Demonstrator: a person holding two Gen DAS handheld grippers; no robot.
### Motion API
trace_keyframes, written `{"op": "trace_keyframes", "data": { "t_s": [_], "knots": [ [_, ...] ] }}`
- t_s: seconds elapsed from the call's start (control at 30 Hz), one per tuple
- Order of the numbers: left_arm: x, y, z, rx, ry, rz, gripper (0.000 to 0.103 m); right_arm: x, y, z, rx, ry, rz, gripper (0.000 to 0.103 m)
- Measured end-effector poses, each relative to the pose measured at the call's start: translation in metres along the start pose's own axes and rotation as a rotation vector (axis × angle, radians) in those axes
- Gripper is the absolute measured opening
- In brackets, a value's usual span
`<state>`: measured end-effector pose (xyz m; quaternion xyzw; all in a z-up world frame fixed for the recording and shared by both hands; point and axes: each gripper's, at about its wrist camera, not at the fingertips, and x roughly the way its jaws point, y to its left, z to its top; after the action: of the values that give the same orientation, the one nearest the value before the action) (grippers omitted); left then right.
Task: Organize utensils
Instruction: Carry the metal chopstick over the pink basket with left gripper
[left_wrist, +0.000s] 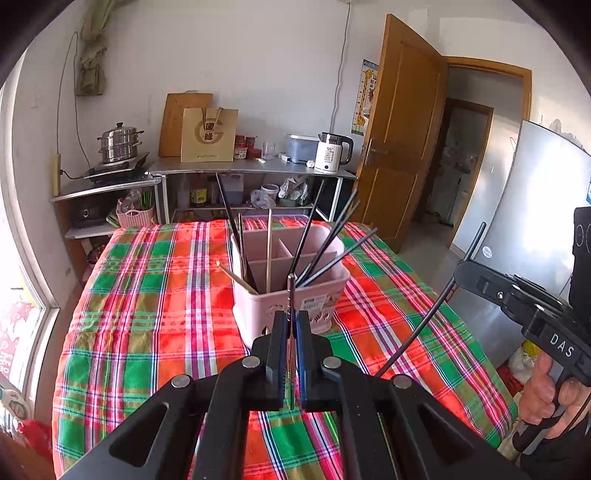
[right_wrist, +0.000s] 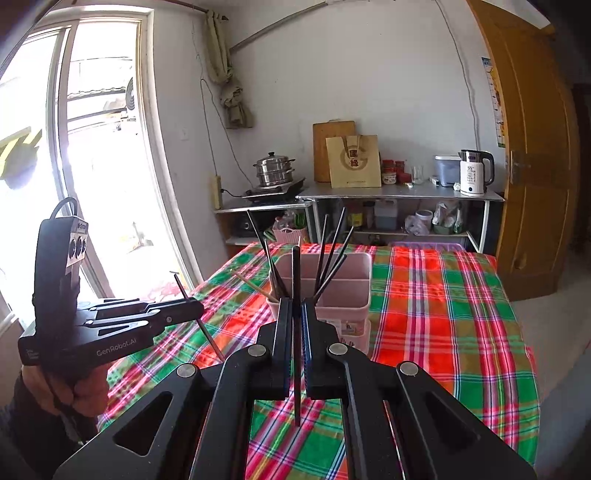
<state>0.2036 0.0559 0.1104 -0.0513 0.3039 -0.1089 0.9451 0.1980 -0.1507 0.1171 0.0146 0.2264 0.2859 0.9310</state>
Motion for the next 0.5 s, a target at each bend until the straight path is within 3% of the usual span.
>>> {"op": "trace_keyframes", "data": {
  "t_s": [0.27,0.5],
  "knots": [
    [0.003,0.005,0.068,0.016,-0.076,0.005,0.004,0.018,0.004,0.043,-0.014,-0.05,0.025,0.005],
    [0.017,0.009,0.107,0.021,-0.122,0.014,0.004,0.035,0.005,0.08,-0.02,-0.104,0.028,0.005]
  ]
}}
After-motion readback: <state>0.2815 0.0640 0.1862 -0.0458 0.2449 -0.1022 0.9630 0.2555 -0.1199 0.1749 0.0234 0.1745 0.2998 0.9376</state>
